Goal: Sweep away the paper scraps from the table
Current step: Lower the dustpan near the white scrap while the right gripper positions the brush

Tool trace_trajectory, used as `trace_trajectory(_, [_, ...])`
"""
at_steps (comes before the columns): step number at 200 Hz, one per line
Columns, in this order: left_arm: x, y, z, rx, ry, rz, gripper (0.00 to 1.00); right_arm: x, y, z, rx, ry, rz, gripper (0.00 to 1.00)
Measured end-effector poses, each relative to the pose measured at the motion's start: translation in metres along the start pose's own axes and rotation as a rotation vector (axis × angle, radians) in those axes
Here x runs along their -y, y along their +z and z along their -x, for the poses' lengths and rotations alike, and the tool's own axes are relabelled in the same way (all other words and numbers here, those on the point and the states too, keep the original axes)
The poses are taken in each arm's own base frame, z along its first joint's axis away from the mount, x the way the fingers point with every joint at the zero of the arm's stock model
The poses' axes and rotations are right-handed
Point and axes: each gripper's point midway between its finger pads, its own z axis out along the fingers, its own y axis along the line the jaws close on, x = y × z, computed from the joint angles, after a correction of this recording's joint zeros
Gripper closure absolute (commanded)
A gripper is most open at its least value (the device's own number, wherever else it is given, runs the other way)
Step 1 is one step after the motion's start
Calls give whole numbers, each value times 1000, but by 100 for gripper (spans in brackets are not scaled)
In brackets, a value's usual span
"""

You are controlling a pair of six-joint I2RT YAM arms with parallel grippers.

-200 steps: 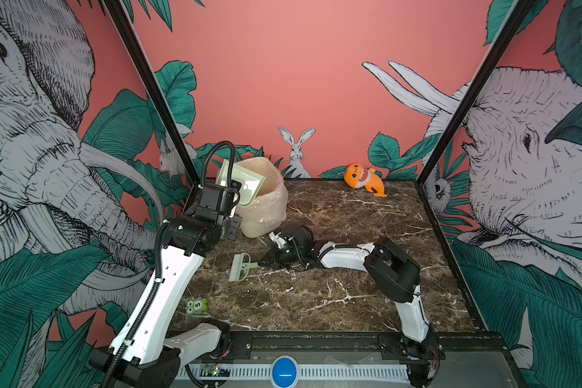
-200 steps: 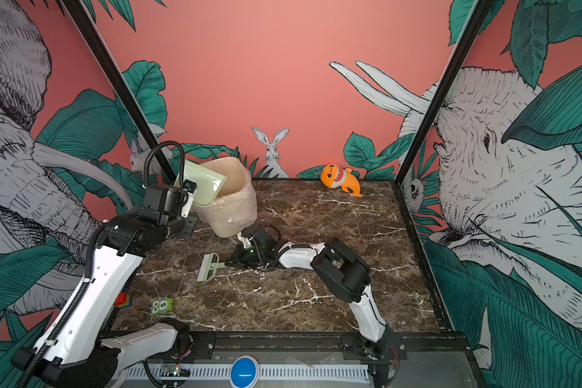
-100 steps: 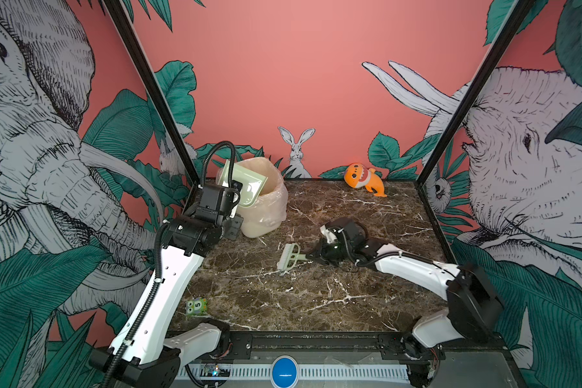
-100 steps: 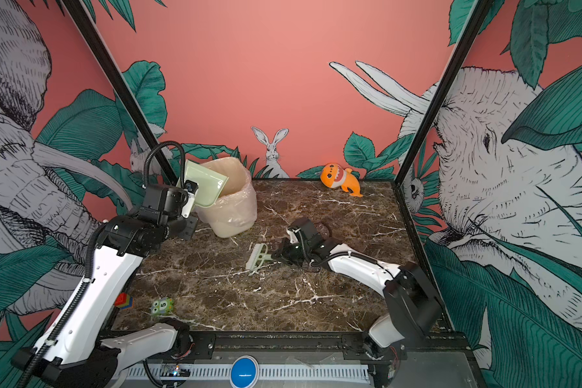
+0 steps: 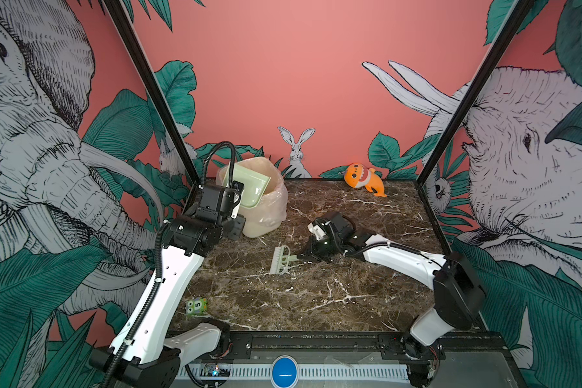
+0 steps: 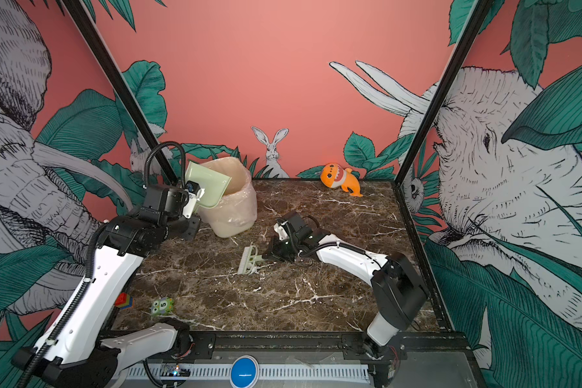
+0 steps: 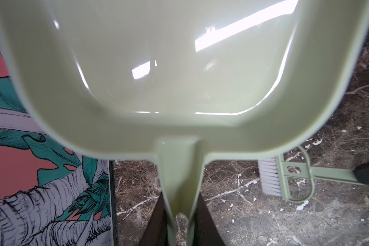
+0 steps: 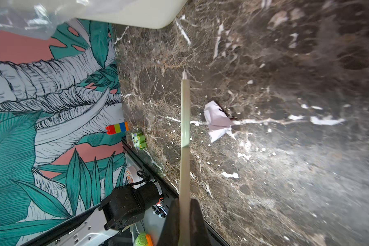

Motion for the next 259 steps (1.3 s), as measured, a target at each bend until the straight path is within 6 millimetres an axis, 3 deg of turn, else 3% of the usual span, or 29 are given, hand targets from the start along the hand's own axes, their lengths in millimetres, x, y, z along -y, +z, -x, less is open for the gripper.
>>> trace_trajectory(35, [2,2,-4,-10,-5,-8,84,13,20,-4,-54,1,-26,100])
trace_trajectory(83, [6,3,-5,-11,-7,-28,84,39,14,-8,-70,29,-64,100])
trace_trajectory(208, [42,3,-7,-11,56,-152,82,109,-104,-44,-34,110,-271,100])
trace_trajectory(232, [55,6,-14,-29,89,-181,82,109,-123,-48,-33,90,-321,100])
trace_trajectory(259, [72,5,-24,-55,141,-221,82,94,-142,-44,-12,36,-337,100])
